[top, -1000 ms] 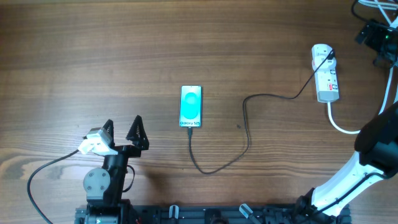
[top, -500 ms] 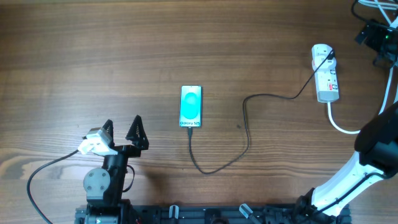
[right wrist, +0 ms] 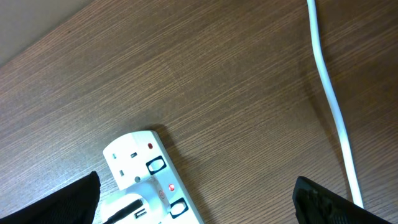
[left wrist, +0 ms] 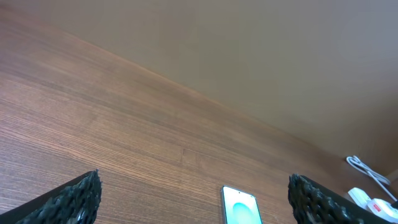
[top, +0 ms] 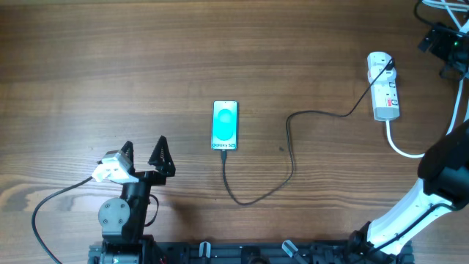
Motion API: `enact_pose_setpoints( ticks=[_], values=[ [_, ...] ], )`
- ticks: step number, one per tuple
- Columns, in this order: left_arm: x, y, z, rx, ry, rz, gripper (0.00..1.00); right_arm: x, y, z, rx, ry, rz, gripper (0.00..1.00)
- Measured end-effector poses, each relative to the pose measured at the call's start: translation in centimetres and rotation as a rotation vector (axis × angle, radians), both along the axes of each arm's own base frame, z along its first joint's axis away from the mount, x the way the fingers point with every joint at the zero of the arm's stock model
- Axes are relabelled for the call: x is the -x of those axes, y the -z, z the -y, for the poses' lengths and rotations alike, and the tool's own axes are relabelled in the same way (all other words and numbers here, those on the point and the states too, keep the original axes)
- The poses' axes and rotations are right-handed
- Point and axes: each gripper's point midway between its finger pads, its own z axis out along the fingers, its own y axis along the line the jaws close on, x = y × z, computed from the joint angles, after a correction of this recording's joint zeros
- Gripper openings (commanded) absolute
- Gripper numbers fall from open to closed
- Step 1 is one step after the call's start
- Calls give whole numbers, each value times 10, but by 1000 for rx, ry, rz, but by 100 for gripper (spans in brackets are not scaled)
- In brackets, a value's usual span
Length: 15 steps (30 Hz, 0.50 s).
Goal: Plug charger to phone and switch on socket
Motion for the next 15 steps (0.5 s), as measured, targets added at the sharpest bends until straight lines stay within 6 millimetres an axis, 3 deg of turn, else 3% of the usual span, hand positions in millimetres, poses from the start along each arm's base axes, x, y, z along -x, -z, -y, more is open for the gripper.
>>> enact_pose_setpoints(
  ticks=[8,10,13,14,15],
  values=[
    [0,0,0,0,0,0,100,-1,0,-1,0,-2,0,100],
    [0,0,0,0,0,0,100,-5,0,-10,1,-20,1,99],
    [0,0,0,0,0,0,100,-18,-12,-46,13,-93,20,100],
    [0,0,0,0,0,0,100,-25,-30,-75,25,-148,53,100],
    [0,0,0,0,0,0,100,-28,-40,-88,32,-174,73,100]
  ],
)
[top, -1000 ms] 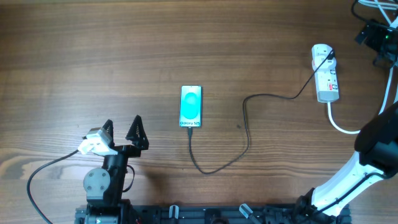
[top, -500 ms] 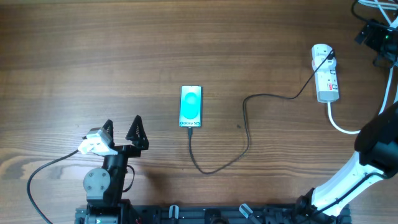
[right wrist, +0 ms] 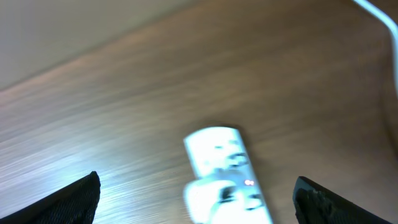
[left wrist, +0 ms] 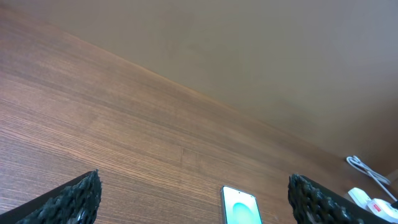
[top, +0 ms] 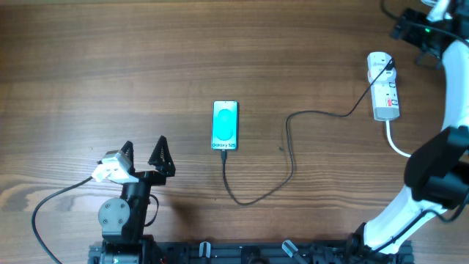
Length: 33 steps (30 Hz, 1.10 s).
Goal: Plug charger to phone and switch on socket
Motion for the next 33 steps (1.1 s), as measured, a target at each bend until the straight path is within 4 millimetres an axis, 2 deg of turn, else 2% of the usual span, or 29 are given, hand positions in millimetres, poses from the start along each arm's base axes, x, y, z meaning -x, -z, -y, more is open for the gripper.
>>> enact_pose_setpoints(
  ticks=[3,4,8,10,12,14,17,20,24,26,27,30,33],
  values=[
    [0,0,0,0,0,0,100,-3,-43,-53,21,-99,84,100],
    [0,0,0,0,0,0,100,-2,-61,-77,27,-145,121,100],
    [0,0,0,0,0,0,100,2,-85,-143,27,-274,171,100],
    [0,0,0,0,0,0,100,9,-98,-187,22,-362,199,100],
    [0,0,0,0,0,0,100,18,-111,-208,20,-405,226,100],
    [0,0,0,0,0,0,100,30,-134,-223,20,-436,275,100],
    [0,0,0,0,0,0,100,48,-167,-230,22,-456,349,100],
    [0,0,0,0,0,0,100,63,-192,-228,25,-455,406,100],
    [0,0,0,0,0,0,100,69,-190,-227,24,-455,384,100],
    [0,0,0,0,0,0,100,81,-193,-225,23,-456,374,100],
    [0,0,0,0,0,0,100,89,-198,-223,24,-455,377,100],
    [0,0,0,0,0,0,100,130,-238,-216,29,-453,464,100],
    [0,0,0,0,0,0,100,161,-265,-211,33,-450,537,100]
  ],
)
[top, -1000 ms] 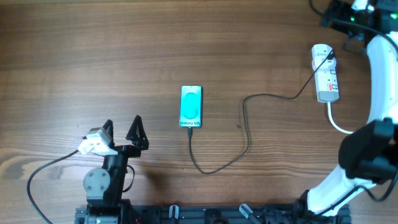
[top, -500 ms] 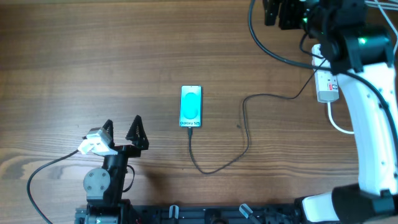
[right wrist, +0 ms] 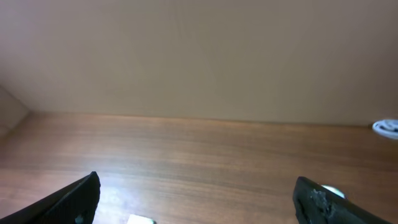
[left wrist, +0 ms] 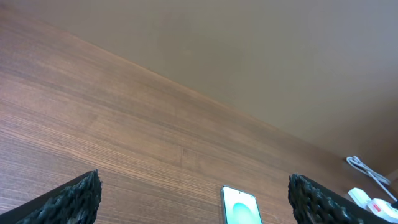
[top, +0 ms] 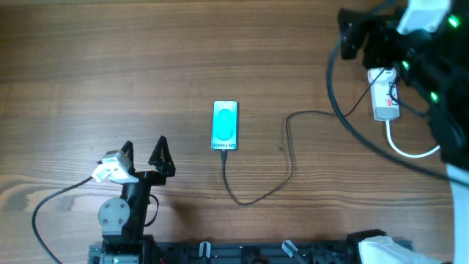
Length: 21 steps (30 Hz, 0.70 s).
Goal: Plug charger to phone and switch on socket
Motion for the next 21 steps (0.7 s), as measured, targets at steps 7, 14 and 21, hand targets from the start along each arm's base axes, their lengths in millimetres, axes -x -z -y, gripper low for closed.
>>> enact_pose_setpoints(
  ticks=[7,14,21],
  values=[
    [0,0,0,0,0,0,100,73,50,12,8,0,-47,100],
    [0,0,0,0,0,0,100,107,207,18,60,0,-353,100],
    [0,0,0,0,0,0,100,161,339,25,110,-12,-622,100]
  ],
)
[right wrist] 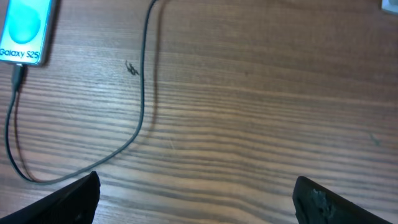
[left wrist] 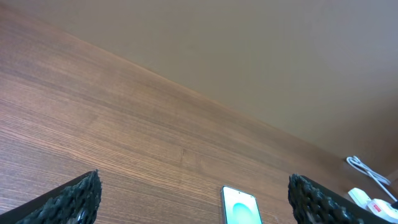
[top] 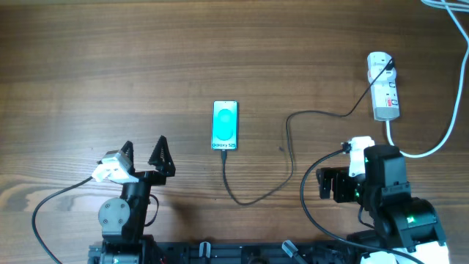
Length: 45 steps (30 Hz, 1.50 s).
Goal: Plug charger to phone and switch on socket
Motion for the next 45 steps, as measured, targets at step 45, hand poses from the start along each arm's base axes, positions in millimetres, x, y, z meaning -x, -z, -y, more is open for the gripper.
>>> enact_pose_setpoints(
  ticks=[45],
  values=[
    [0,0,0,0,0,0,100,-56,-53,-9,-53,-61,1018,100]
  ],
)
